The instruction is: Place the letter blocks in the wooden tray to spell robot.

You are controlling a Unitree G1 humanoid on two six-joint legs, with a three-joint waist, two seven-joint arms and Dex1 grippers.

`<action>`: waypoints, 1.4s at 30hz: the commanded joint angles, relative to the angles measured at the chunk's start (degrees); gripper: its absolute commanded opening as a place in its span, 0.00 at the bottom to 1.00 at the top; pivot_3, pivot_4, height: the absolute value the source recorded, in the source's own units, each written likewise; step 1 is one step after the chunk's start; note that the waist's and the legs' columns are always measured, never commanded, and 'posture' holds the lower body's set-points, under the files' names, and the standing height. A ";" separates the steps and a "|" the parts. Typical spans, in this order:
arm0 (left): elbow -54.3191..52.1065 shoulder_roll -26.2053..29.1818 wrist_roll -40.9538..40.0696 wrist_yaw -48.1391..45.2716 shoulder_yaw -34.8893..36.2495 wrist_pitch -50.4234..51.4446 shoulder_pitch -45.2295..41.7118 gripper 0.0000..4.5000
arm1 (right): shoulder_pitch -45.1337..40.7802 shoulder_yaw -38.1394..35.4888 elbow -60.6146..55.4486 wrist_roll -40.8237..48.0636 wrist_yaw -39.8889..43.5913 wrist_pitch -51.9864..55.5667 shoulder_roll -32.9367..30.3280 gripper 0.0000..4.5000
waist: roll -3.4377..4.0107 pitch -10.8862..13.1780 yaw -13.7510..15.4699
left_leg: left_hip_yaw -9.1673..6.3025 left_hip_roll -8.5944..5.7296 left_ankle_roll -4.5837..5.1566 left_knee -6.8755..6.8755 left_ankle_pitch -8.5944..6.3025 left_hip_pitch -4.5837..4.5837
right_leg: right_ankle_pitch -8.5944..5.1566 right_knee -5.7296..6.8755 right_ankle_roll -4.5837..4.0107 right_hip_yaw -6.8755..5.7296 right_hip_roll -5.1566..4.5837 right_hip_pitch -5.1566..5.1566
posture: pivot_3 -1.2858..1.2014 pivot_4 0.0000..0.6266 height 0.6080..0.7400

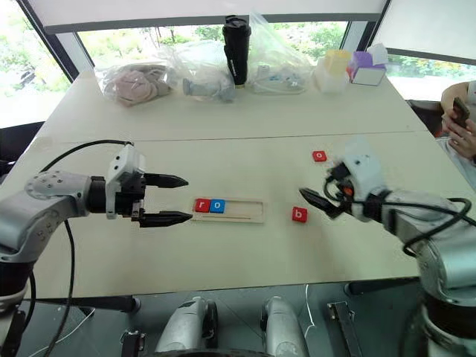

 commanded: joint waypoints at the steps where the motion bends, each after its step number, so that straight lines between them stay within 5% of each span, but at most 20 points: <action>1: -1.63 1.99 -1.04 -2.98 -0.03 -0.60 -1.42 1.00 | 2.39 2.97 9.41 -2.88 11.03 -18.81 -2.89 0.98 | -0.02 0.02 -0.48 | 0.01 -0.02 0.00 0.04 0.00 0.00 | 0.01 0.01 0.01 0.02 -0.01 0.00 | 0.52 0.24 1.00; 12: -3.58 4.45 -1.49 -3.35 1.05 0.10 0.22 1.00 | -3.44 15.52 34.42 -11.38 21.21 -45.94 -1.04 0.98 | -0.06 0.07 -0.26 | 0.03 0.04 -0.01 0.16 0.02 0.26 | 0.08 0.17 -0.08 0.10 0.03 0.12 | 0.52 0.24 1.00; 22: -4.84 4.35 -1.86 -1.65 0.97 0.74 1.18 1.00 | -7.66 19.08 40.73 -13.92 22.61 -50.92 0.77 0.98 | -0.06 0.08 -0.23 | 0.05 0.02 -0.05 0.20 0.05 0.27 | 0.07 0.24 -0.05 0.09 0.04 0.17 | 0.52 0.24 1.00; 25: -4.88 4.34 -1.71 -1.43 0.81 0.61 1.34 1.00 | -7.90 19.51 40.97 -14.17 22.63 -50.90 1.01 0.78 | -0.06 0.08 -0.21 | 0.06 0.02 -0.05 0.20 0.05 0.27 | 0.07 0.24 -0.05 0.09 0.05 0.17 | 0.52 0.24 1.00; 29: -4.35 4.33 -1.32 -1.52 0.48 0.25 1.05 1.00 | -8.42 20.21 41.50 -14.28 22.68 -50.84 1.46 0.31 | -0.06 0.08 -0.23 | 0.06 0.02 -0.05 0.23 0.05 0.32 | 0.08 0.25 -0.05 0.09 0.05 0.23 | 0.52 0.24 1.00; 30: -4.19 4.34 -1.22 -1.57 0.42 0.19 0.96 1.00 | -8.55 20.38 41.56 -14.39 22.64 -50.85 1.55 0.26 | -0.06 0.08 -0.23 | 0.06 0.02 -0.05 0.23 0.05 0.40 | 0.08 0.25 -0.05 0.09 0.04 0.30 | 0.52 0.24 1.00; 42: -2.50 8.06 1.02 -2.75 1.37 -1.14 3.64 1.00 | -14.48 20.19 24.84 -8.58 24.94 -36.66 -1.15 0.26 | -0.03 0.09 -0.30 | 0.05 0.07 -0.06 0.21 0.05 0.60 | 0.08 0.30 -0.07 0.09 0.06 0.40 | 0.52 0.24 1.00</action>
